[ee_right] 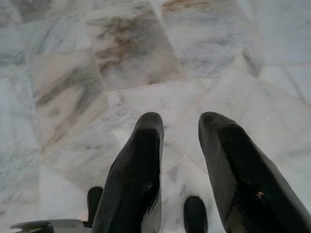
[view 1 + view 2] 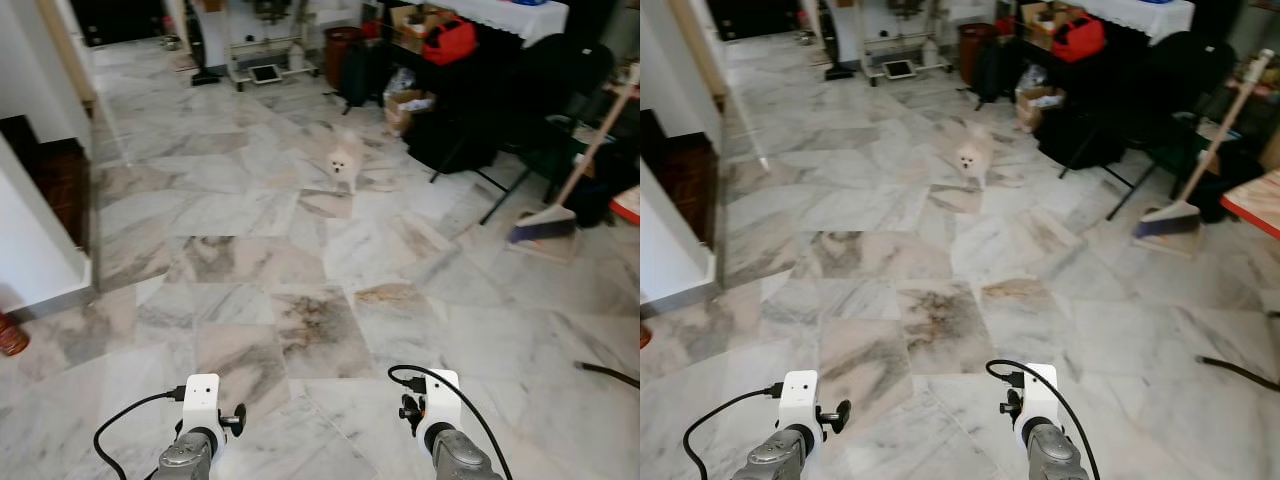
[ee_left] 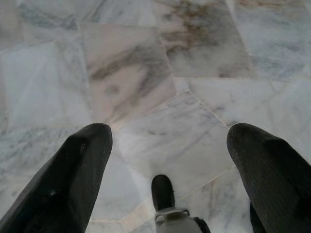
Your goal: Setting the table
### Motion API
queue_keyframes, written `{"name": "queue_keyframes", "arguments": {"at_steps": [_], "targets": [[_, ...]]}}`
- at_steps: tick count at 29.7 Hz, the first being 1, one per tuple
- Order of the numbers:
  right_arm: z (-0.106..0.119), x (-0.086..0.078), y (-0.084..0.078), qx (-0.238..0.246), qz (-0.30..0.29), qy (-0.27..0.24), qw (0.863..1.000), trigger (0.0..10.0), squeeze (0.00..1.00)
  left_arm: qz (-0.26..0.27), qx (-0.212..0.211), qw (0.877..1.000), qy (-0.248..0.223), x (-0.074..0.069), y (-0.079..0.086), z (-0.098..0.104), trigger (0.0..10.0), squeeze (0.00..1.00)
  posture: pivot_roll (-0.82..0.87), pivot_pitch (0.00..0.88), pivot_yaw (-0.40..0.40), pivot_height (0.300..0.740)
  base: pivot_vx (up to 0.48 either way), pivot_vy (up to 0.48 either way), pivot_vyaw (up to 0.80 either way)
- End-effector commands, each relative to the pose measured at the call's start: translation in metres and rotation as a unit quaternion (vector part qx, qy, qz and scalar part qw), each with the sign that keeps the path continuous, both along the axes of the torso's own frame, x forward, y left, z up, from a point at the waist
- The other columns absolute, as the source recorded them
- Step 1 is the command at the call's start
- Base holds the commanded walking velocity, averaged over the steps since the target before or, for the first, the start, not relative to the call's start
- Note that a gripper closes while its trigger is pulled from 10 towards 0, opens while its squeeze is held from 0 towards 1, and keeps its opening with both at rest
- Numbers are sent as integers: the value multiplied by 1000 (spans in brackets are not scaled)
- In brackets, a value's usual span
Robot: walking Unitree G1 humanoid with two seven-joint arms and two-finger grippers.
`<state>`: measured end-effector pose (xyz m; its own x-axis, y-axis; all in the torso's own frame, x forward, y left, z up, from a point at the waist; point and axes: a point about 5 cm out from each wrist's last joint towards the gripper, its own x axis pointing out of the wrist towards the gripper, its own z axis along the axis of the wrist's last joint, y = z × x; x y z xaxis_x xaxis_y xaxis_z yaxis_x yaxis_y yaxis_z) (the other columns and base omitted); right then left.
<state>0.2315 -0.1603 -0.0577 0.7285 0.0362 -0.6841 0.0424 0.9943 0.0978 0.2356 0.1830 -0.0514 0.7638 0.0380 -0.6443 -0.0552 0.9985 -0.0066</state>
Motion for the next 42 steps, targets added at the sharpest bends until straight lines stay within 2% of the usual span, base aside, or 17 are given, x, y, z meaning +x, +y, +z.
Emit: {"name": "queue_keyframes", "arguments": {"at_steps": [1, 11, 32, 42], "targets": [[-2, -2, 2, 0, 3, 7, 1000, 10000, 0, 7, 5, 1000, 6, -1, 3, -1, 10000, 0, 40, 0, 36, 740, 0, 0, -712], [-1, -1, 1, -1, 6, 4, 1000, 10000, 0, 10, 3, 1000, 11, -4, 3, -3, 10000, 0, 41, 0, 31, 740, 0, 0, -724], [-1, -1, 0, -4, 9, 5, 1000, 10000, 0, 13, 5, 1000, 9, -2, 3, -2, 10000, 0, 40, 0, 26, 740, 304, 0, -727], [-1, -1, 2, -3, 13, 5, 1000, 10000, 0, 23, 2, 1000, 2, -2, 6, 0, 10000, 0, 46, 0, 25, 740, 0, 0, -725]]}}
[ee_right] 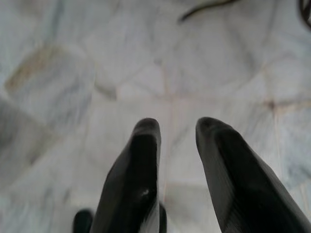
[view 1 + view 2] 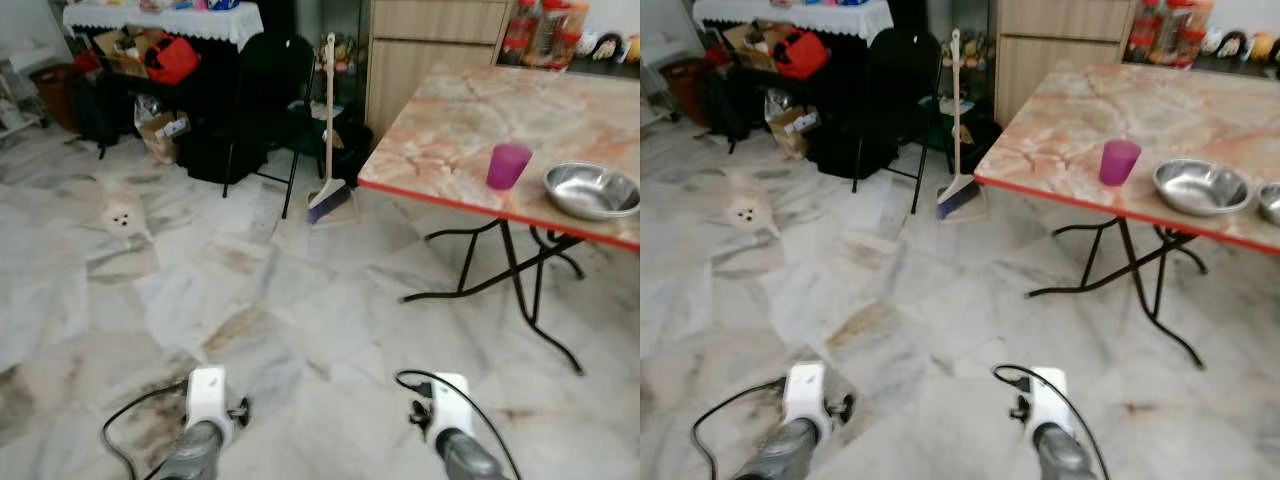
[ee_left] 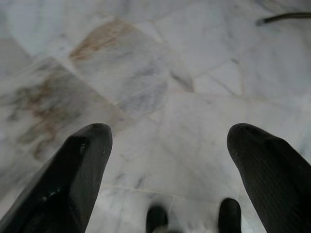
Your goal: Setting the table
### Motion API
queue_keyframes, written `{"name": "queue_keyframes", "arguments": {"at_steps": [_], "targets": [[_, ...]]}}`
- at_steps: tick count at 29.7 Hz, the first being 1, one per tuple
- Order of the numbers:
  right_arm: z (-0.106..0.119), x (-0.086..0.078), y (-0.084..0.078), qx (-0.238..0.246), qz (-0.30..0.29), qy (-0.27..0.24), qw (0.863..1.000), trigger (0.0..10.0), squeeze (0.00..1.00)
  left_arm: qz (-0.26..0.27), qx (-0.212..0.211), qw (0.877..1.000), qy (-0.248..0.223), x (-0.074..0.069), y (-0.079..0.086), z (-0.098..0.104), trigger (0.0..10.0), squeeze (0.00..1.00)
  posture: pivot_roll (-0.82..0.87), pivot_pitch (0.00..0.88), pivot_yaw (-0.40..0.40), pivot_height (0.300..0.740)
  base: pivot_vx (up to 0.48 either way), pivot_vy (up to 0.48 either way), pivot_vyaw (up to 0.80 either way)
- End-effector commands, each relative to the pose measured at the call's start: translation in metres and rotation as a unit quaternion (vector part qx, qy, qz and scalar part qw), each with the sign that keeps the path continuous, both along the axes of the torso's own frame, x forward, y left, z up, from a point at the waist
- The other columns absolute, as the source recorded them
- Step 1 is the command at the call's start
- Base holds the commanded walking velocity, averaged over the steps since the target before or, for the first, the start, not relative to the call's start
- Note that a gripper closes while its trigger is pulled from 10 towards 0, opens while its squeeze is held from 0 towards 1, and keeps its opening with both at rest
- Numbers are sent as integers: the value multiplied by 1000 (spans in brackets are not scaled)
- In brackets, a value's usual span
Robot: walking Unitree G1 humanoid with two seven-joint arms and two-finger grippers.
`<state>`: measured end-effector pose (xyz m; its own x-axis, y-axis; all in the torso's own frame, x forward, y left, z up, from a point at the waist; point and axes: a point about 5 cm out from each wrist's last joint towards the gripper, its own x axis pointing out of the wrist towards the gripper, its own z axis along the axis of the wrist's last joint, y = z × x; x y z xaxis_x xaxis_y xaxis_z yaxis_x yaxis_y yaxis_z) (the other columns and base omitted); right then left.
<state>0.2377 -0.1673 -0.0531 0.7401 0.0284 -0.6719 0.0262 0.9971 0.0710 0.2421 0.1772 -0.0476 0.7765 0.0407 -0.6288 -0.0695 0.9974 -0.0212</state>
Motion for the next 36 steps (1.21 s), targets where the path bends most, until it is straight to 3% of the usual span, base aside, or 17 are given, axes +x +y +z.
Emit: {"name": "queue_keyframes", "arguments": {"at_steps": [1, 19, 36], "targets": [[-6, -8, 9, 10, 5, 15, 1000, 10000, 0, 15, 8, 1000, 13, -8, 12, -4, 10000, 0, 46, 0, 25, 740, 0, 0, -725], [-5, -7, 6, 8, -4, 7, 1000, 10000, 0, 9, 5, 1000, 13, -7, 9, -4, 10000, 0, 39, 0, 29, 740, 0, 0, -696], [-4, -6, 10, 9, 0, 3, 1000, 10000, 0, -8, 15, 1000, 18, -8, 8, -5, 10000, 0, 39, 0, 41, 740, 196, 0, 0]]}}
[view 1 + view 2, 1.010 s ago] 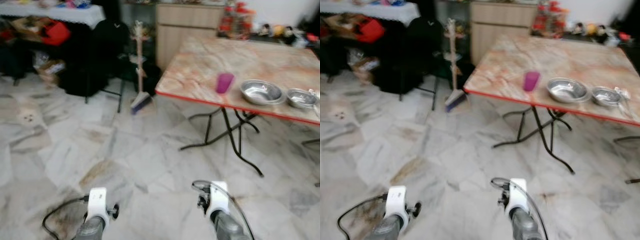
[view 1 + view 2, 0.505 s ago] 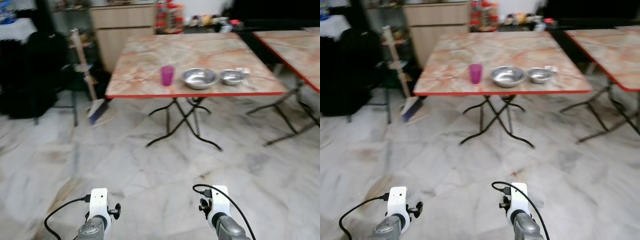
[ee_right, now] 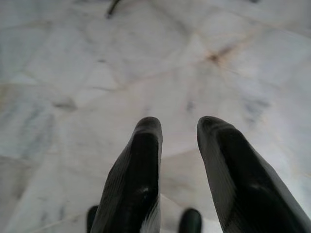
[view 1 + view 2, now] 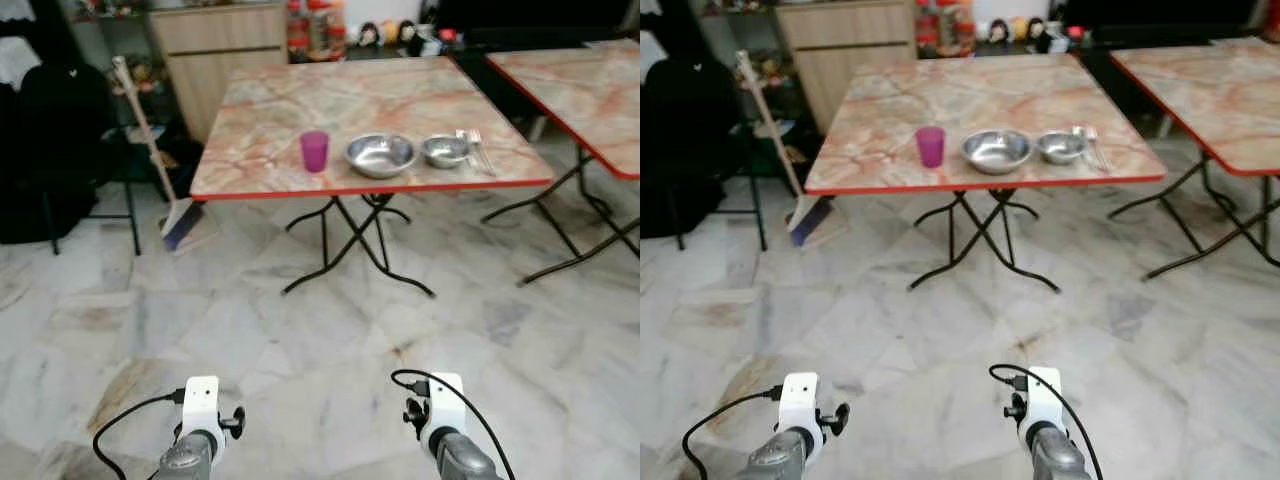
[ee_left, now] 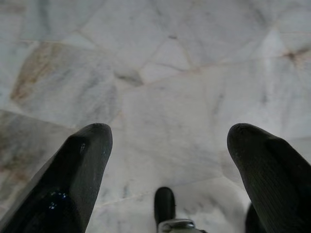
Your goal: Setting the table
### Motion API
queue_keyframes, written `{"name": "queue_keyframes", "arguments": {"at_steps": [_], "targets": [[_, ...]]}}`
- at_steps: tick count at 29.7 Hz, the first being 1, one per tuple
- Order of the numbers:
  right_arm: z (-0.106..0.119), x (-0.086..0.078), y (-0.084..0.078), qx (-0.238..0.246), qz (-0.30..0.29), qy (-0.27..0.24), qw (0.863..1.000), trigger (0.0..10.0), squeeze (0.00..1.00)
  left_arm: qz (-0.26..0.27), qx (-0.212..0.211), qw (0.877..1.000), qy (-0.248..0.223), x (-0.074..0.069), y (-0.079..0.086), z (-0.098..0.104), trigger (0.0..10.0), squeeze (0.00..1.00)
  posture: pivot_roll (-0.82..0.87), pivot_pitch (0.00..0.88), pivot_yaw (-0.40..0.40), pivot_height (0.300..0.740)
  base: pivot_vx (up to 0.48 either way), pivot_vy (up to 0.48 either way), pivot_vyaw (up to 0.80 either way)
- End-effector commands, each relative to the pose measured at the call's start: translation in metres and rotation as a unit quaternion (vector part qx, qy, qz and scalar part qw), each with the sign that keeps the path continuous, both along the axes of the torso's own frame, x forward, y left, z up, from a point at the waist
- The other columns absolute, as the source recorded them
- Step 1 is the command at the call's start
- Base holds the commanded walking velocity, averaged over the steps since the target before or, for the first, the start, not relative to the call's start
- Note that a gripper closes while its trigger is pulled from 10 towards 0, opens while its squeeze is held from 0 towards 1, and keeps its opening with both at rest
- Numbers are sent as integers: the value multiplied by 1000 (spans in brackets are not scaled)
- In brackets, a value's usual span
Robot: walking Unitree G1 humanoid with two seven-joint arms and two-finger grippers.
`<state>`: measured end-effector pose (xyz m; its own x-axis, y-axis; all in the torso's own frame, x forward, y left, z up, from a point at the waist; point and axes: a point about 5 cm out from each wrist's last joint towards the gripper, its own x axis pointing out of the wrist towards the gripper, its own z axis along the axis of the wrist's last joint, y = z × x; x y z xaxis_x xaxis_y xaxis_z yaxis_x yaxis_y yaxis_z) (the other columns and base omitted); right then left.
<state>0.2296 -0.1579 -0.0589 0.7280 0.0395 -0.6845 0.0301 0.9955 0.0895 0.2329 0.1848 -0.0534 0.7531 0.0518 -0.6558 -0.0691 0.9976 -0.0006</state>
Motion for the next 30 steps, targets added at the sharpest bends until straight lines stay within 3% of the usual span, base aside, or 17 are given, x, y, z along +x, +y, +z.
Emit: {"name": "queue_keyframes", "arguments": {"at_steps": [1, 30], "targets": [[2, 3, 1, -1, 1, -7, 1000, 10000, 0, -9, 6, 1000, -1, 2, 0, 1, 10000, 0, 39, 0, 43, 740, 281, 0, 0], [2, 2, -4, -3, -12, -9, 1000, 10000, 0, -8, 2, 1000, 1, 0, -1, 0, 10000, 0, 33, 0, 38, 740, 313, 0, -38]]}}
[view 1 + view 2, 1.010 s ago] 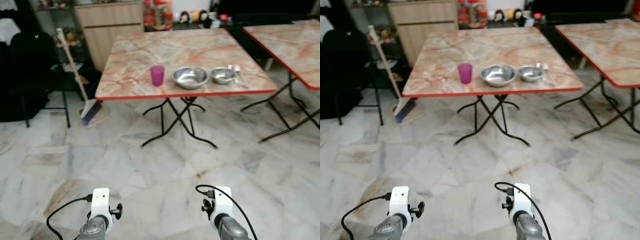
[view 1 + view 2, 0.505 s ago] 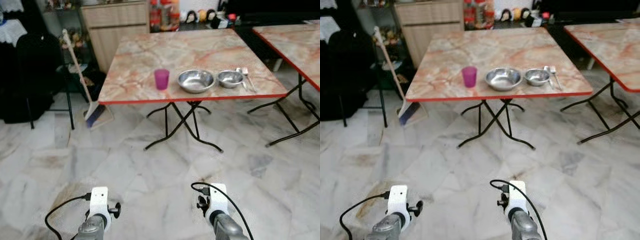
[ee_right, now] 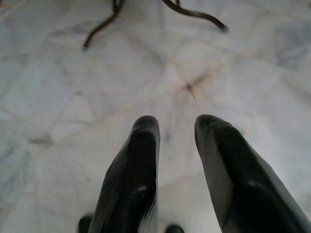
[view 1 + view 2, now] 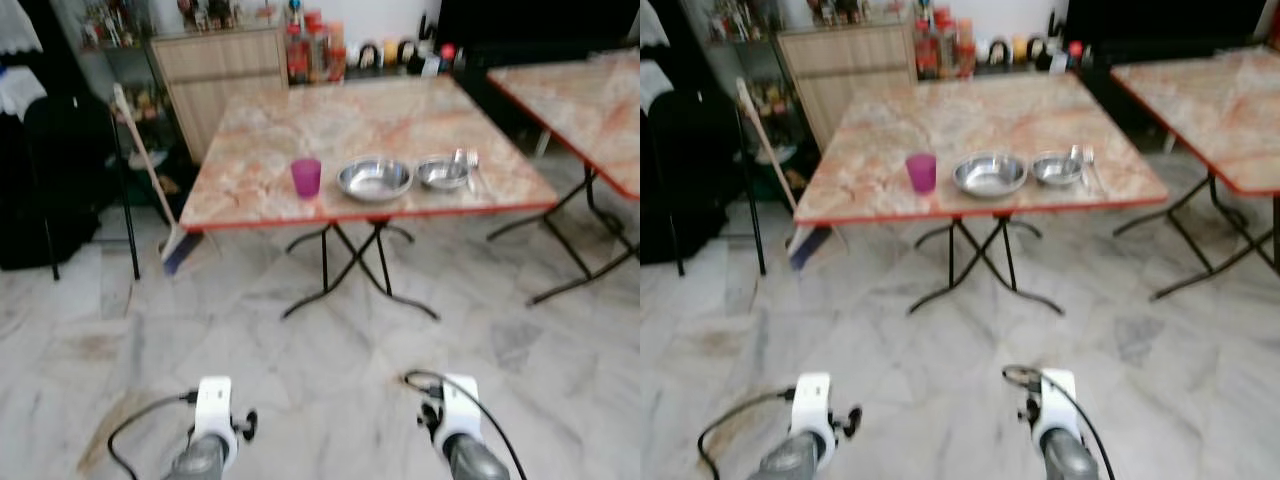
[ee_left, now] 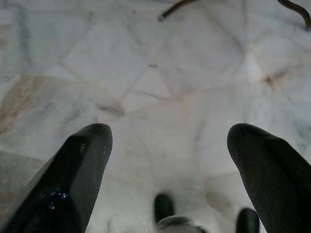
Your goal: Setting the table
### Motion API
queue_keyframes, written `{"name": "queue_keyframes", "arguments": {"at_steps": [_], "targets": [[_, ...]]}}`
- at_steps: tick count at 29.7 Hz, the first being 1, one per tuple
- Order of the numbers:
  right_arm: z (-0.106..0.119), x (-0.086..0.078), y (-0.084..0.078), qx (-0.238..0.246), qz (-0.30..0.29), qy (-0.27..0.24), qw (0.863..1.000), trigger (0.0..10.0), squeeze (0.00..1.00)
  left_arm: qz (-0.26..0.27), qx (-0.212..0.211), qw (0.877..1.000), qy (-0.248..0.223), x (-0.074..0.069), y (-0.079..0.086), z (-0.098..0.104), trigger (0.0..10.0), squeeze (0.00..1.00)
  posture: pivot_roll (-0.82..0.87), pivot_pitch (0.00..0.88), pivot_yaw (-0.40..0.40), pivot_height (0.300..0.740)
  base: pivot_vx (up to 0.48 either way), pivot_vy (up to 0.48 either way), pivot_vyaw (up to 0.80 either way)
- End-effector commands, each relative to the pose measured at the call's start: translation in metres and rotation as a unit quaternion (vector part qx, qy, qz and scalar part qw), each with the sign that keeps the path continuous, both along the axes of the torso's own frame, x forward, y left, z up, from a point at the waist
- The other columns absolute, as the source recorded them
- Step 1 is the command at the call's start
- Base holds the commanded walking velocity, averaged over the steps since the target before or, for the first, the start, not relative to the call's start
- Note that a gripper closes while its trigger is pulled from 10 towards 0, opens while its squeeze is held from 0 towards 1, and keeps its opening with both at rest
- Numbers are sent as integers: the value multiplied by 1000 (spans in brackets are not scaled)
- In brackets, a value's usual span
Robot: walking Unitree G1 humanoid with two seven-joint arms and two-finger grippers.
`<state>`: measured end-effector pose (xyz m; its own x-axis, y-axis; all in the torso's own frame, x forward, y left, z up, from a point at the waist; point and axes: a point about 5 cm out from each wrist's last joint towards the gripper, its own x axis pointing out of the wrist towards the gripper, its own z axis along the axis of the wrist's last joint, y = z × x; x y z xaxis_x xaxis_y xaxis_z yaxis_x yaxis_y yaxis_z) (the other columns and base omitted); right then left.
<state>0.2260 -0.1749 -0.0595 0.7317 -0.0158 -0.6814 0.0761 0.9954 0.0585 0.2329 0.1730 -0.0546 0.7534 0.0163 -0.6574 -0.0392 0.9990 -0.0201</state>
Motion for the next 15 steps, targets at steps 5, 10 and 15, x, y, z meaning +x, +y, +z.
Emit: {"name": "queue_keyframes", "arguments": {"at_steps": [5, 10, 15], "targets": [[2, 5, 13, 12, 11, -7, 1000, 10000, 0, 7, 12, 1000, 0, 0, 11, 1, 10000, 0, 34, 0, 37, 740, 353, 0, 0], [2, 4, 13, 12, 11, -6, 1000, 10000, 0, 6, 11, 1000, -1, 0, 11, 1, 10000, 0, 32, 0, 41, 740, 371, 0, 0], [1, 2, 13, 13, 9, -4, 1000, 10000, 0, 5, 11, 1000, 0, -1, 11, 1, 10000, 0, 31, 0, 45, 740, 374, 0, 0]]}}
